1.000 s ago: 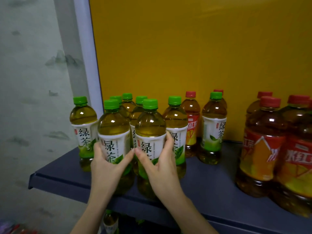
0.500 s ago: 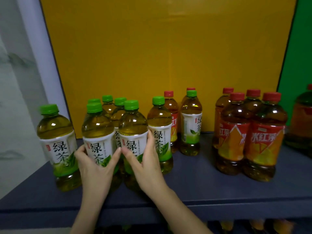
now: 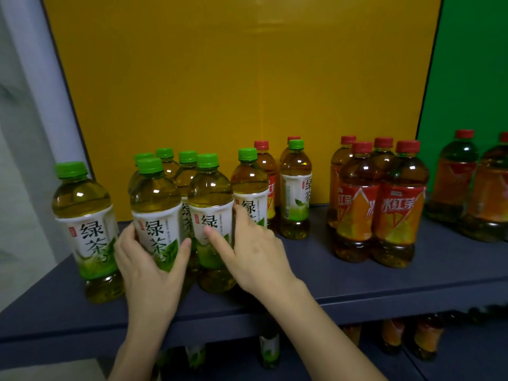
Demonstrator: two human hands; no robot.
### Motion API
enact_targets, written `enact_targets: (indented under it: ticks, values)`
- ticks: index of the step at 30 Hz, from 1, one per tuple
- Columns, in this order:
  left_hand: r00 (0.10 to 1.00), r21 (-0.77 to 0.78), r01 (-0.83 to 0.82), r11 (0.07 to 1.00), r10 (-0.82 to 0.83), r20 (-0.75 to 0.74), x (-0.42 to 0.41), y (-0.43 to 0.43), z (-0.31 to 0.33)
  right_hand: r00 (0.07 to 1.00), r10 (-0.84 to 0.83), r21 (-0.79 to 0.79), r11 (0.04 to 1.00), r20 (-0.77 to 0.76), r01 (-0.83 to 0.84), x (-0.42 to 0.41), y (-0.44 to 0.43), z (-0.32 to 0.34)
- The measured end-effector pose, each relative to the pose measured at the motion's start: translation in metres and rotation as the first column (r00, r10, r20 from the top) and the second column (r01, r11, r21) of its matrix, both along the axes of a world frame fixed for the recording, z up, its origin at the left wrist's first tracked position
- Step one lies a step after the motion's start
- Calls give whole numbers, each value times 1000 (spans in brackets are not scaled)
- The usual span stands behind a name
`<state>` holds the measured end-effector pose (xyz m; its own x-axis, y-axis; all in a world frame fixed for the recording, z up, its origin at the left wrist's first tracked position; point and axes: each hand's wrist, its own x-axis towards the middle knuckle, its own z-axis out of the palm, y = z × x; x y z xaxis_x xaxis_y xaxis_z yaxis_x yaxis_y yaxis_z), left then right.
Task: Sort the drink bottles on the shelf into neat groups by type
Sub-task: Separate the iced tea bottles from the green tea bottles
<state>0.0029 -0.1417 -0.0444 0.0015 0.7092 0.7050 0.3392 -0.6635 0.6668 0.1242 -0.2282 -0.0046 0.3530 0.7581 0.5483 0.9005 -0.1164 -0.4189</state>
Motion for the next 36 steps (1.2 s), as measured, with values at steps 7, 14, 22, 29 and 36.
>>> enact_targets:
  ticks: [7,14,22,29,36]
  values:
    - [991,376,81,923,-114,66,29,-57,3,996,79,209,976,-46,-68,41,-34,0]
    - [839,-52,511,858,-511,-186,110,-88,-16,964,156,297,951,-216,-87,110,-34,-18]
    - [891,-220,441,870,-454,-13,175,-70,-2,922,217,239,960,-320,-143,151,-17,-28]
    - [935,-326,342,881,-283,216,215,-42,34,858,187,308,951,-478,-36,160,17,-25]
    - [897,-428,351,833,-168,409,229,-24,69,796,159,273,962,-585,9,166,35,-29]
